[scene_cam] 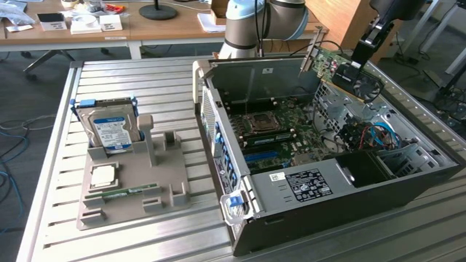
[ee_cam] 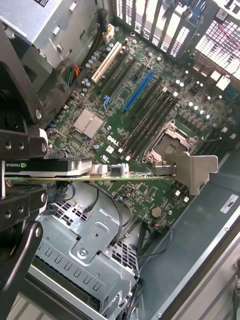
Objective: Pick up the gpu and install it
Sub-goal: 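Insert the gpu into the slot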
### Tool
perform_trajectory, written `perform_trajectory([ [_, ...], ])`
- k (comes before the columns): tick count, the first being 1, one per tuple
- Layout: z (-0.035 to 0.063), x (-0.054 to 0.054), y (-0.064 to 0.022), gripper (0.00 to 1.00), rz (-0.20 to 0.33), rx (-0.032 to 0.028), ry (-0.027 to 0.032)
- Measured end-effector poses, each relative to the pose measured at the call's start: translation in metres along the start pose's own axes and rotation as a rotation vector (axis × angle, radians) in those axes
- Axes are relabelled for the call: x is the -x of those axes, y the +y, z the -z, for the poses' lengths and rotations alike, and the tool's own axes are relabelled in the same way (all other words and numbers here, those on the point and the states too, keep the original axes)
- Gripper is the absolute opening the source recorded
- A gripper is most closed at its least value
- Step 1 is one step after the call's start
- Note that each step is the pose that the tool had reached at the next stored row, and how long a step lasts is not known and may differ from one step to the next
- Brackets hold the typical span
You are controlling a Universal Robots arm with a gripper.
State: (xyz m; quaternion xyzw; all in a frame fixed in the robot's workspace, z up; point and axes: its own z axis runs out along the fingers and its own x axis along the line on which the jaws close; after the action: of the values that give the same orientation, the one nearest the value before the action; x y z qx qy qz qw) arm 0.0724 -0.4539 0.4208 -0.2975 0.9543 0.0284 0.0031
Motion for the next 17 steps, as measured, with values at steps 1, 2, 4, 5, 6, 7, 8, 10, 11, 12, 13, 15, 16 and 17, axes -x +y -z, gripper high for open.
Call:
perform_trajectory([
  [1,0.0,0.0,0.0,0.27,0.0,0.0,0.0],
  [2,0.0,0.0,0.0,0.27,0.0,0.0,0.0],
  [4,0.0,0.0,0.0,0.27,0.0,0.0,0.0],
  [5,0.0,0.0,0.0,0.27,0.0,0.0,0.0],
  [6,0.0,0.0,0.0,0.27,0.0,0.0,0.0],
  [7,0.0,0.0,0.0,0.27,0.0,0.0,0.0],
  [8,0.0,0.0,0.0,0.27,0.0,0.0,0.0],
  [10,0.0,0.0,0.0,0.27,0.001,0.0,0.0],
  [11,0.0,0.0,0.0,0.27,0.003,0.0001,0.0002],
  [12,0.0,0.0,0.0,0.27,0.006,0.0001,0.0003],
  [13,0.0,0.0,0.0,0.27,0.01,0.0002,0.0006],
  [15,0.0,0.0,0.0,0.27,0.022,0.0005,0.0011],
  [16,0.0,0.0,0.0,0.27,0.028,0.0007,0.0014],
  [17,0.0,0.0,0.0,0.27,0.035,0.0008,0.0018],
])
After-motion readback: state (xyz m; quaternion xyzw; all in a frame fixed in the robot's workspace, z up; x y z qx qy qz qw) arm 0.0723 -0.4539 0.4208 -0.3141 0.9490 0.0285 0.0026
